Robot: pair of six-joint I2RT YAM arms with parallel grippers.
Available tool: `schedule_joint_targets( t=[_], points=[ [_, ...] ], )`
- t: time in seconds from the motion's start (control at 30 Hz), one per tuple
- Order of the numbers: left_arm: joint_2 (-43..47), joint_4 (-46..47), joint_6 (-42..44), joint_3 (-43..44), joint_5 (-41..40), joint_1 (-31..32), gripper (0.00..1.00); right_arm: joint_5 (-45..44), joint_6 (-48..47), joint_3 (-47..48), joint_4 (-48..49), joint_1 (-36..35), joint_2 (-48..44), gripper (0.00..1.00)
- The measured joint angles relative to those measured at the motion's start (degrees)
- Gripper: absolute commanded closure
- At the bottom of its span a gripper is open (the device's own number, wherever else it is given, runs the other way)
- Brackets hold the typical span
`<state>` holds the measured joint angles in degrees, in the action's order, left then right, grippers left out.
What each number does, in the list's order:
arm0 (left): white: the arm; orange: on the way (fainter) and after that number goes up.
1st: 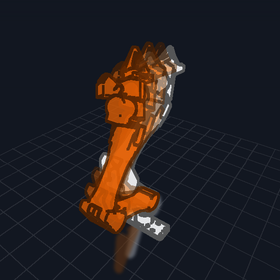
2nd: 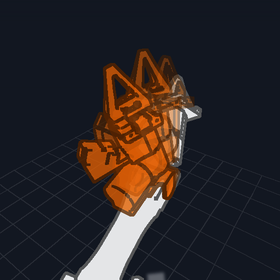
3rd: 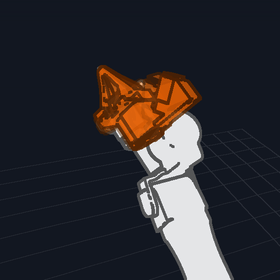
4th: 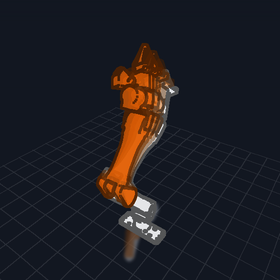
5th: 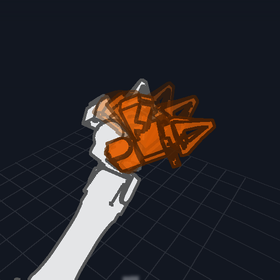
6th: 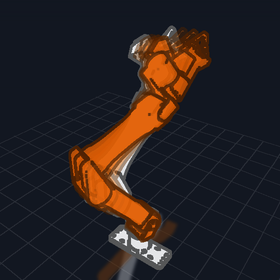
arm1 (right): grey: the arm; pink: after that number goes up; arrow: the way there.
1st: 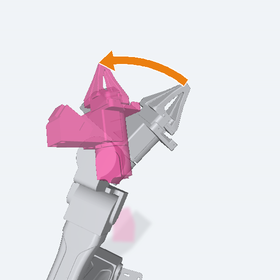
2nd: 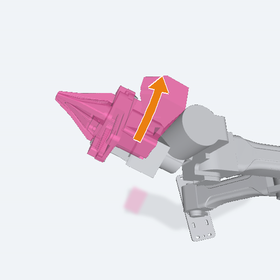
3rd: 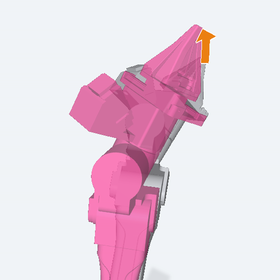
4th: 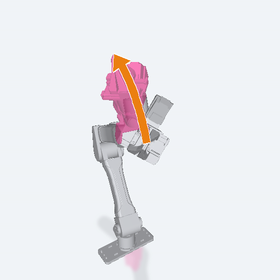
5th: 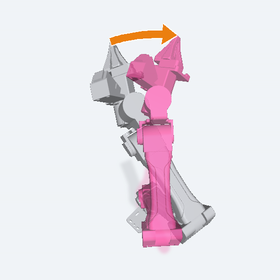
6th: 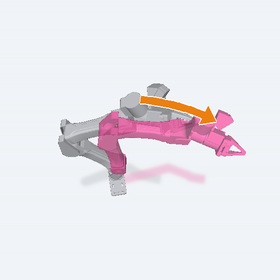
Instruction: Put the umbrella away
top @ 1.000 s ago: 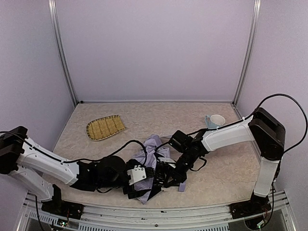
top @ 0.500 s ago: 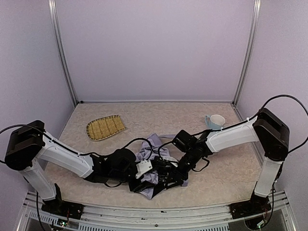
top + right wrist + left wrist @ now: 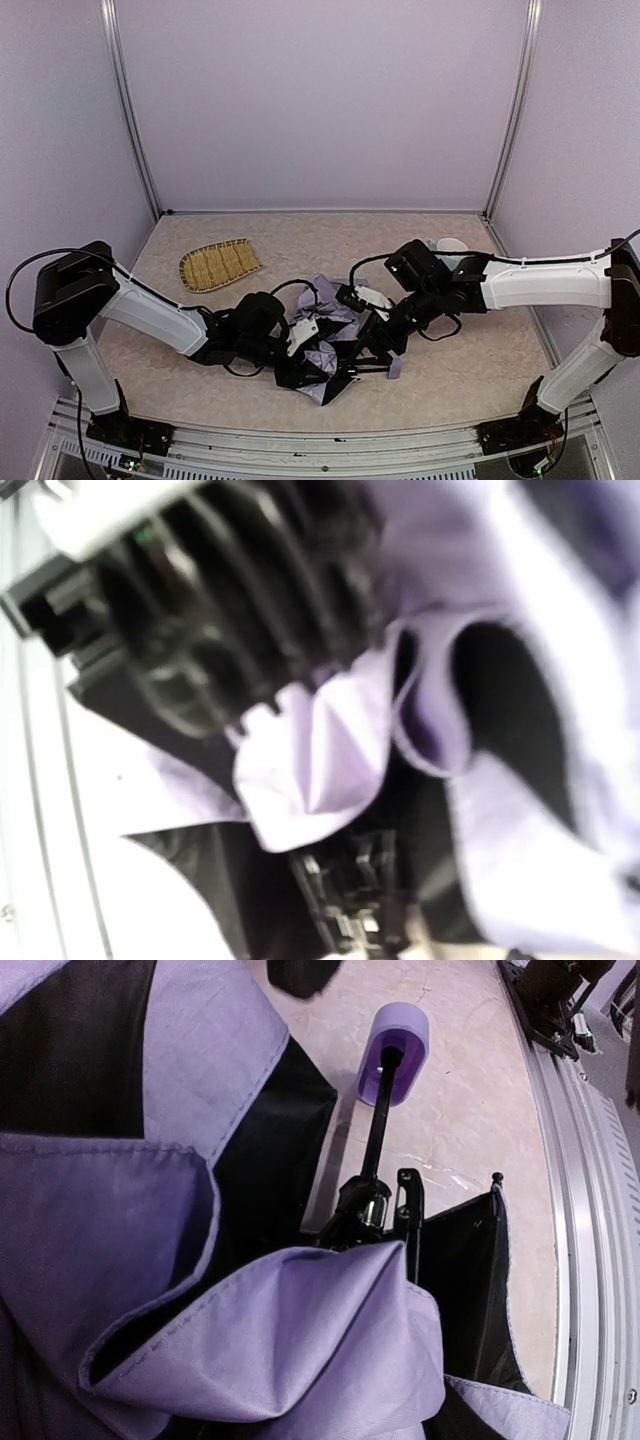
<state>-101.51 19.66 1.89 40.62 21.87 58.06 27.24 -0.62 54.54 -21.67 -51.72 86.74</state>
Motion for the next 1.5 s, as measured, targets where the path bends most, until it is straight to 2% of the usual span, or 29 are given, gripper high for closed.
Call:
schedule_joint_targets(
  t=[0.17,0.3,0.4,0.57,0.73,1.03,1.1,1.17,1.23,1.3,1.37,1.5],
  points=[
    [-1.92,-0.92,-0.79,2.38,4.68,-1.42,0.51,-8.11,-1.03,-1.16,1.42,-2.47,-8.22,0.22],
    [-3.74,-2.32,-1.05,4.79,7.89,-2.05,0.51,-13.44,-4.94,-6.62,8.31,-8.20,-14.99,0.22],
    [-4.92,-3.52,-1.38,6.45,10.75,-2.73,0.52,-17.14,-8.83,-10.73,13.44,-11.72,-16.39,0.22],
    [-6.64,-5.92,-1.70,8.94,14.62,-3.85,0.52,-23.23,-16.33,-15.85,21.14,-14.38,-14.27,0.18],
    [-8.57,-7.76,-1.92,11.41,17.88,-4.70,0.53,-25.24,-20.87,-19.17,28.24,-14.53,-9.09,0.09],
    [-10.12,-10.12,-1.29,13.31,22.10,-6.08,0.54,-25.09,-26.62,-21.03,35.15,-14.53,-0.52,0.11],
    [-10.38,-10.82,-0.70,13.75,22.97,-6.29,0.54,-24.94,-27.58,-20.59,36.22,-14.53,1.77,0.15],
    [-10.60,-11.19,-0.22,13.99,23.56,-6.58,0.54,-24.85,-28.28,-20.09,36.89,-14.49,4.15,0.26],
    [-10.84,-11.65,0.13,14.21,24.22,-6.73,0.54,-24.87,-28.22,-18.99,37.46,-13.99,6.88,0.51],
    [-10.97,-11.89,0.59,14.38,24.68,-6.84,0.53,-24.65,-27.93,-17.27,37.81,-13.33,8.20,0.69],
    [-10.95,-12.26,0.92,14.51,25.00,-6.99,0.47,-24.37,-26.64,-16.31,37.48,-12.48,8.52,0.77],
    [-10.34,-13.86,1.40,14.75,26.14,-7.39,0.31,-23.30,-24.37,-16.28,36.57,-12.39,8.04,0.84]
  ],
)
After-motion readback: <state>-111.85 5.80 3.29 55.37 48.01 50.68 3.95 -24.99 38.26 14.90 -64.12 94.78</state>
